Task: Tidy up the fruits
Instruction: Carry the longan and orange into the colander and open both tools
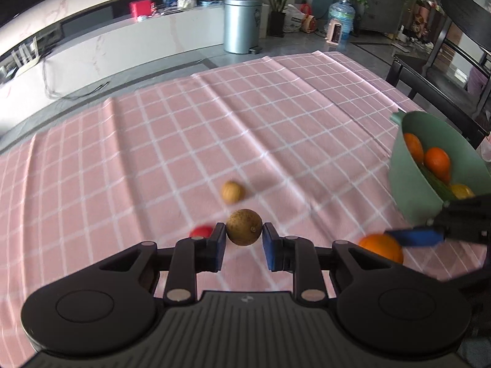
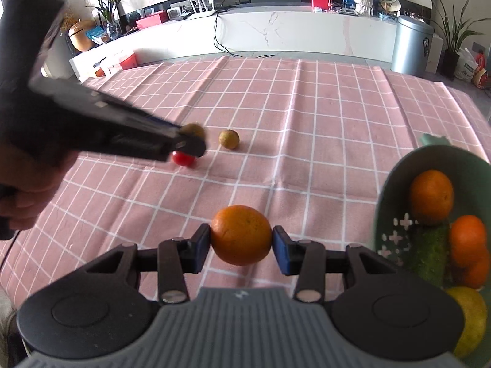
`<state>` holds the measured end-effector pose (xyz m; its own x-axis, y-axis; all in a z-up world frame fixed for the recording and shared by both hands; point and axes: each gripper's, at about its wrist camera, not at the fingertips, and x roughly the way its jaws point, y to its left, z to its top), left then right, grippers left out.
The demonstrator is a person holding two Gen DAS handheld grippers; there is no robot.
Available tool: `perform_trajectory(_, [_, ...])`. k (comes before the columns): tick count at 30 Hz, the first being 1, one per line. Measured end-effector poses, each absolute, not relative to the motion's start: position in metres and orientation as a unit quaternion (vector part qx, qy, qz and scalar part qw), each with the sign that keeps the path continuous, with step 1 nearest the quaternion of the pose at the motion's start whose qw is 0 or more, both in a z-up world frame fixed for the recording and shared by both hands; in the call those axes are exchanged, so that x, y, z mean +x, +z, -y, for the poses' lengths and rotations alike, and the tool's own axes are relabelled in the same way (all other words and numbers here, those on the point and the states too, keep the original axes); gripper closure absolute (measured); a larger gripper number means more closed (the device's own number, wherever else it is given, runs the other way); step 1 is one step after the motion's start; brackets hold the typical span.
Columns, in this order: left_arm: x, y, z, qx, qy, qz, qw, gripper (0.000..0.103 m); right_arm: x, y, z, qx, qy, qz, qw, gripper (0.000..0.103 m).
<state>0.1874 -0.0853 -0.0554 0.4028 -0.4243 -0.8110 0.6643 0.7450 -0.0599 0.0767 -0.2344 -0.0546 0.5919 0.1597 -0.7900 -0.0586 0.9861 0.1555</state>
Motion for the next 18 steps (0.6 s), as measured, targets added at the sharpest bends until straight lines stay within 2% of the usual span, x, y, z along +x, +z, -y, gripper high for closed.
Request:
perform_trajectory(8, [0.115, -0.041, 0.058, 0.124, -0.315, -0.427, 0.838, 0.074, 0.024, -0.031, 0.239, 0.063, 0.041, -0.425, 0.902, 0.062])
perform_trajectory(18, [0.055, -0.021, 0.081, 0.139, -0.346, -0.416, 0.830, 0.074, -0.033, -0.022, 0.256, 0.064, 0.023, -0.428, 0.901, 0.062])
